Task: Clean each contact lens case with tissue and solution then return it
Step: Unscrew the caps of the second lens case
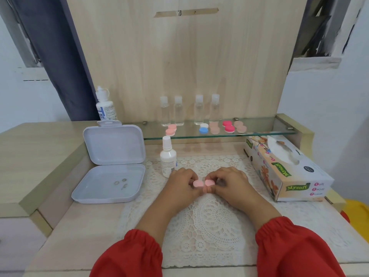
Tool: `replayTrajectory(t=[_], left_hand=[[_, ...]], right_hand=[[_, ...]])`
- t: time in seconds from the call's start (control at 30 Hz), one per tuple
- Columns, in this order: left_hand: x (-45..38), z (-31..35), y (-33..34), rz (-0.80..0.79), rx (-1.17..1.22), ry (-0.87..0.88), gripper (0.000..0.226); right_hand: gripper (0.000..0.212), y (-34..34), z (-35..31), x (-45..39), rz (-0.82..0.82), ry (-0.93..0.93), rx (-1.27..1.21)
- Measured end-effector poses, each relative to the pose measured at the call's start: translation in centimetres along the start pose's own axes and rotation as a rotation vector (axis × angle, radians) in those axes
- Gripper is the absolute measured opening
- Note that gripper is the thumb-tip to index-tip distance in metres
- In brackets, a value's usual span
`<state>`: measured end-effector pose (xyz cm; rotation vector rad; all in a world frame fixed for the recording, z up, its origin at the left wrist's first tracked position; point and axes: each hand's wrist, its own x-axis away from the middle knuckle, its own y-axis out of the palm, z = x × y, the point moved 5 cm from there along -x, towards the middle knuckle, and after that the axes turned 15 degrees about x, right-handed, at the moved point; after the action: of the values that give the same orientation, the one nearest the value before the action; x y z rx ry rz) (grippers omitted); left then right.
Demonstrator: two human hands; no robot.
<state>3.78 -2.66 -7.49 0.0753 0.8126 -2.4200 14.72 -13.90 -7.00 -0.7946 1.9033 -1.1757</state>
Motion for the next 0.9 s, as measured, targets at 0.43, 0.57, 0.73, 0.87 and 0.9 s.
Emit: replayTrajectory(t=[0.43, 0.57, 0.73, 0.87, 0.9], left_hand=[[0.1, -0.3, -0.7, -0.002, 0.128, -0.031, 0.024], [0.3, -0.2, -0.8, 0.054, 0.086, -0.037, 0.021], [0.3, -0.1, -1.1, 0.000, 0.153, -0.024, 0.032], [0.3, 0.3, -1.1, 0.053, 0.122, 0.004, 0.023], [0.2, 0.4, -1.2, 0.079, 0.143, 0.006, 0.022]], right_hand=[[0.021, 0.0, 0.1, 0.0, -0.020, 0.014, 0.011], [0.019, 0.0, 0.1, 0.0, -0.027, 0.017, 0.009], [0.018, 0.0, 0.1, -0.1, -0.030, 0.024, -0.008], [0.018, 0.0, 0.2, -0.1, -0.029, 0.027, -0.015], [0.019, 0.0, 0.2, -0.1, -0.030, 0.030, -0.016]])
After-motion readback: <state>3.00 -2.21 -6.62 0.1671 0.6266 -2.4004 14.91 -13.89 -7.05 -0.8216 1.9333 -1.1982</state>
